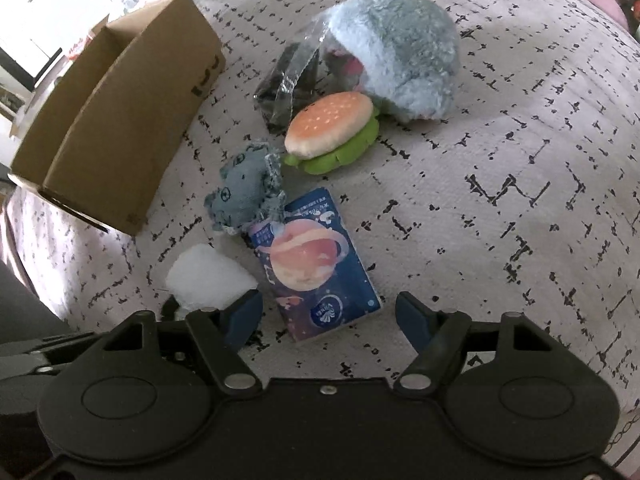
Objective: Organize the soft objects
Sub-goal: 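Carry the sock bundle and tissue pack over the cardboard box with both tools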
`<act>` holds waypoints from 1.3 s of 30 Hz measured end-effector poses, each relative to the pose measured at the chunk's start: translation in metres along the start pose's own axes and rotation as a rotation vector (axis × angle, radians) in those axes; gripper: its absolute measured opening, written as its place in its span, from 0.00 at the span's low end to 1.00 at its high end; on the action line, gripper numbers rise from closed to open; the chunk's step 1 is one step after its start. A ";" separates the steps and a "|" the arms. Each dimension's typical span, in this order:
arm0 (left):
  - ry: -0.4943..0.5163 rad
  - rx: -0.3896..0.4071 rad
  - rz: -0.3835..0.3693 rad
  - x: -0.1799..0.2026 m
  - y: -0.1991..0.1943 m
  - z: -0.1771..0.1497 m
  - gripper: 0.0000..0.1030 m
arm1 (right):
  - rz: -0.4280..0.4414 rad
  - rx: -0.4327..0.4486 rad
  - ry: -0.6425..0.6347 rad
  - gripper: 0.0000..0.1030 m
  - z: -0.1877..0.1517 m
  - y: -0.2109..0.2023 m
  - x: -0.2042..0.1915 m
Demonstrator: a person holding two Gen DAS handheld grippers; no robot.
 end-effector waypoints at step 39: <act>0.027 0.295 -0.063 -0.022 -0.147 -0.014 0.25 | -0.044 0.248 -0.006 0.53 -0.037 -0.121 -0.048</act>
Point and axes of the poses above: each gripper's, at about its wrist camera, not at the fingertips, and y roughly the way its jaws point, x to its right, z to its top, the point moved 5 cm from there along y, roughly the way its jaws point, and after that the axes turned 14 degrees about -x, right-handed, at the moved point
